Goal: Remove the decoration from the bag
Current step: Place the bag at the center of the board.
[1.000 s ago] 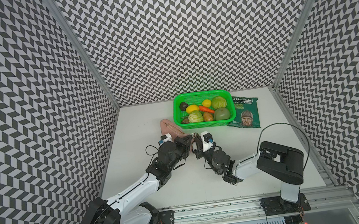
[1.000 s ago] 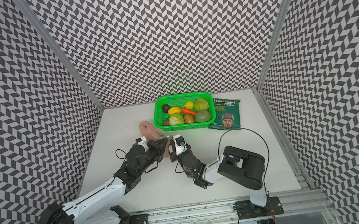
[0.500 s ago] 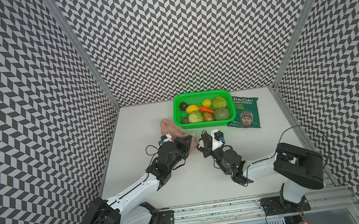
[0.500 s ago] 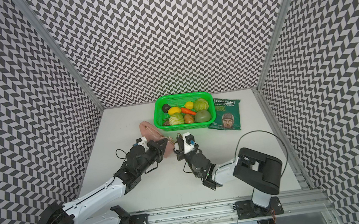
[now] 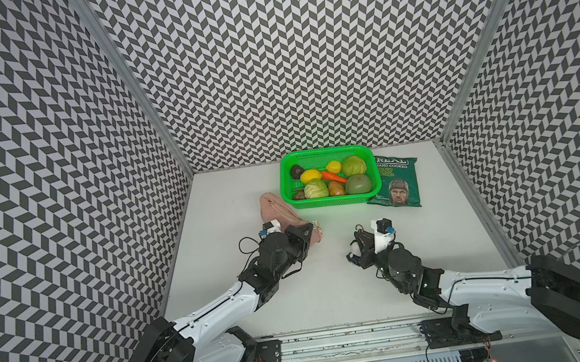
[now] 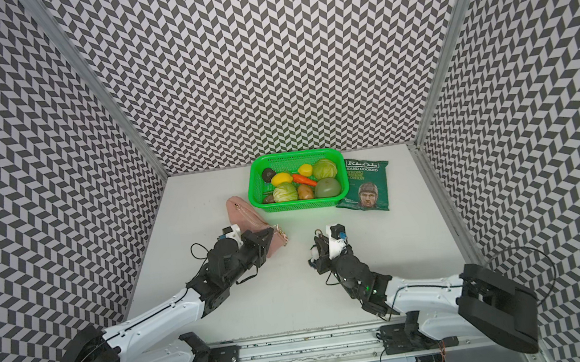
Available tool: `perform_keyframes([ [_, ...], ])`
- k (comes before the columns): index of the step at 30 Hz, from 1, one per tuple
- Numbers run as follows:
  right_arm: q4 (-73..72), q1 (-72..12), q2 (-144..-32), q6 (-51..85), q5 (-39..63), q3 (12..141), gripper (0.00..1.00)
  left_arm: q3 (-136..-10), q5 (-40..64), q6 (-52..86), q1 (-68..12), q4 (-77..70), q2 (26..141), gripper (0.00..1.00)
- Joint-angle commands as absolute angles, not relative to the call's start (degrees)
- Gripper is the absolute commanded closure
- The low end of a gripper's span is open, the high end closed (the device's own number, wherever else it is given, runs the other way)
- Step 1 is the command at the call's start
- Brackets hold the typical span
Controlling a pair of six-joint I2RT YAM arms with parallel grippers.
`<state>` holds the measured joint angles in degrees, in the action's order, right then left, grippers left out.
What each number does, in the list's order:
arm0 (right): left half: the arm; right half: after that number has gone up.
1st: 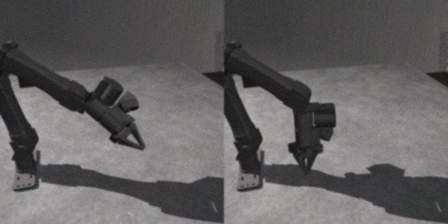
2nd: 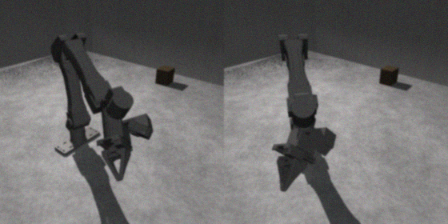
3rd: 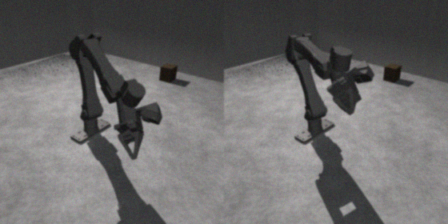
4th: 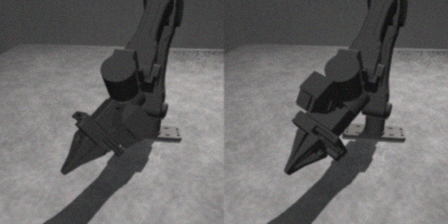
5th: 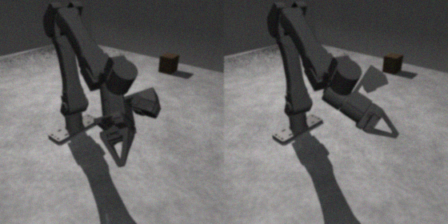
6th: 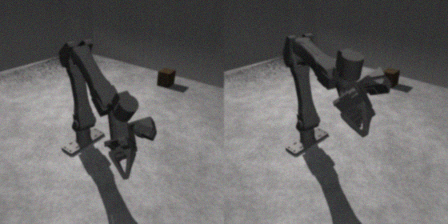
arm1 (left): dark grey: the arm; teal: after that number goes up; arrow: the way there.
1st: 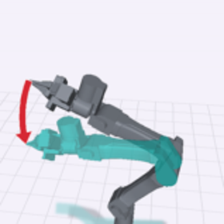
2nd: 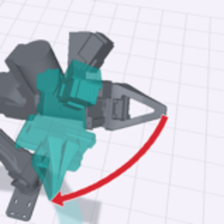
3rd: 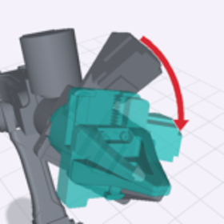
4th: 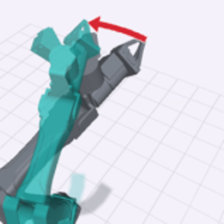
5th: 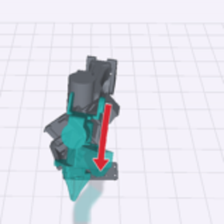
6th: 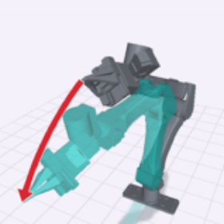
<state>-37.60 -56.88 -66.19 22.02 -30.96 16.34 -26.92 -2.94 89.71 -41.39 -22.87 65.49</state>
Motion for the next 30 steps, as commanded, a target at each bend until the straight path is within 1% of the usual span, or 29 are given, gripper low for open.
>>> perform_keyframes([
  [1,-28.31,-54.25,-62.69,26.22,-27.29,15.15,0.93,-26.99,-5.0,90.69,-44.65,-27.65,67.47,1.0],
  [4,-26.62,-50.12,-62.15,27.12,-22.59,14.88,0.93,-27.75,-5.52,92.47,-46.69,-31.83,71.44,1.0],
  [7,-26.31,-45.97,-64.41,27.42,-19.08,15.57,0.93,-30.48,-5.22,93.18,-47.85,-36.13,77.0,1.0],
  [11,-26.93,-41.59,-70.31,27.34,-15.18,18.44,0.93,-36.32,-3.45,91.82,-48.04,-39.81,84.38,1.0],
  [14,-28.25,-39.28,-74.95,27.59,-13.58,20.75,0.93,-39.16,-1.68,90.39,-47.96,-41.31,87.94,1.0],
  [15,-28.78,-38.68,-76.52,27.68,-13.08,21.53,0.93,-39.71,-0.93,89.91,-47.92,-41.77,88.62,0.99],
  [17,-29.1,-37.4,-79.66,27.64,-11.79,23.86,0.93,-40.04,0.81,88.45,-47.9,-43.27,89.12,0.79],
  [19,-29.54,-36.66,-81.96,27.64,-11.2,25.44,0.91,-39.9,1.91,87.52,-48.0,-42.66,88.4,0.56],
  [21,-29.79,-36.04,-83.94,27.62,-10.81,26.91,0.89,-39.21,2.19,86.7,-48.03,-41.41,87.1,0.37],
  [23,-29.82,-35.49,-85.56,27.52,-10.43,28.25,0.87,-38.29,2.07,86.05,-48.0,-39.98,85.4,0.25],
  [27,-29.78,-34.6,-87.77,27.51,-10.5,29.96,0.86,-36.61,0.79,84.8,-48.01,-38.58,81.64,0.14],
  [28,-29.87,-34.34,-88.14,27.51,-10.48,30.23,0.86,-36.47,0.43,84.22,-48.06,-38.16,80.69,0.06],
  [30,-29.63,-33.83,-88.85,27.51,-10.6,30.89,0.85,-36.76,-0.28,82.85,-48.07,-36.65,78.8,0.01],
])
